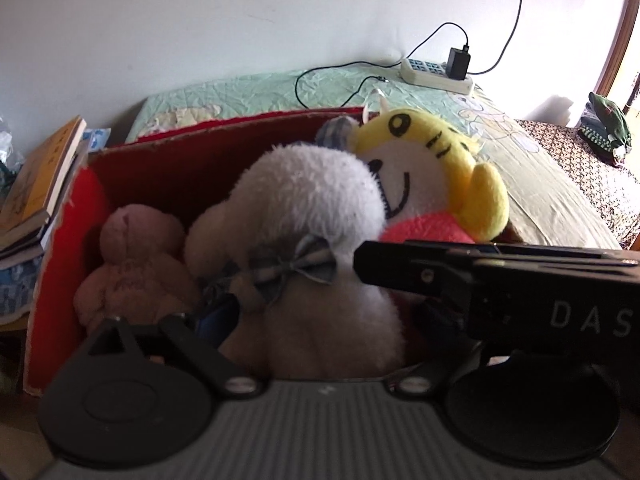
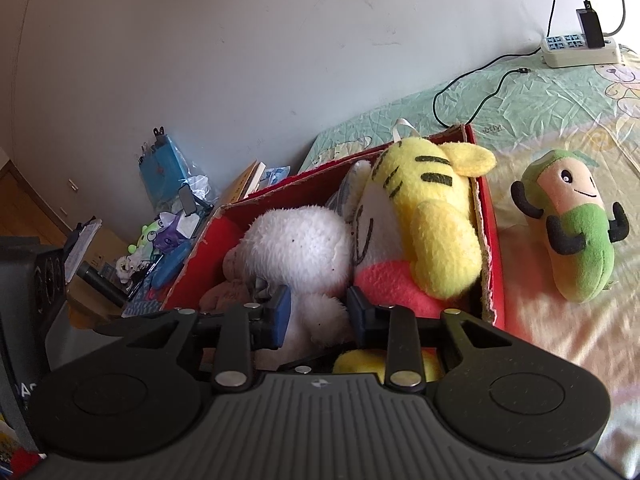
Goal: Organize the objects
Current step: 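Lower the white bunny into the box and open the right gripper, then withdraw the right gripper from the box toward the green doll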
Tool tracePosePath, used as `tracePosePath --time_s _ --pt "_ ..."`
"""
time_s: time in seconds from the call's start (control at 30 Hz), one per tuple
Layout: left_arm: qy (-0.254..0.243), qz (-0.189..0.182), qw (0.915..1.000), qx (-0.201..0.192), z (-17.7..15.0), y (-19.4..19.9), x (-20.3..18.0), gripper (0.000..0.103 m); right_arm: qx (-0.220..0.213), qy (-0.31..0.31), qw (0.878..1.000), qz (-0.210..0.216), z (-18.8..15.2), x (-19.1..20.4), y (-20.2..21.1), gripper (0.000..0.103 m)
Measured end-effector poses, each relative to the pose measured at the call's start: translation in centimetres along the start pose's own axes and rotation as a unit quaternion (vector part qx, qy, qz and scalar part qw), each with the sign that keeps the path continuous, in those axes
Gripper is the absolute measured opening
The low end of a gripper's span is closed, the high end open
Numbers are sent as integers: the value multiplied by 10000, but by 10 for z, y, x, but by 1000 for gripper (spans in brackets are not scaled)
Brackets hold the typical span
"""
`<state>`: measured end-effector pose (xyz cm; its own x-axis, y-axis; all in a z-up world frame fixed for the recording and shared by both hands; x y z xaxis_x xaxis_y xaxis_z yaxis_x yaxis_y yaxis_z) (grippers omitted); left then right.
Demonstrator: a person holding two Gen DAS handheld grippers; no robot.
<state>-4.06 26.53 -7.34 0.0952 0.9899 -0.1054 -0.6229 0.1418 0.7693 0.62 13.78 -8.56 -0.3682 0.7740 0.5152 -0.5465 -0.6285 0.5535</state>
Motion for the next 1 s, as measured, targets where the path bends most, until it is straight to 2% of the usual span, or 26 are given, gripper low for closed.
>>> tracePosePath --time_s 0.53,0.7,1.0 --pt "-61 523 9986 -53 4 14 -4 94 -132 85 9998 112 -2 -4 16 29" --pt "-71 832 9964 -171 11 31 -4 94 -199 0 9996 194 1 -9 27 34" --pt "-153 1146 9930 -247 21 50 -32 93 -357 -26 9988 321 11 -25 53 34"
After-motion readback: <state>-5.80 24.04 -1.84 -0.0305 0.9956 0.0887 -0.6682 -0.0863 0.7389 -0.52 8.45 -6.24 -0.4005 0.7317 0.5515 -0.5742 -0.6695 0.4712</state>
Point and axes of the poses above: each gripper's, at about its wrist camera, not at the fingertips, and y roughly against the way its jaws point, x to its left, z to its top, the point moved 7 cm from there along -y, roughly the way its jaws point, and after that the axes turned 4 degrees about -z, right-handed, at the moved point
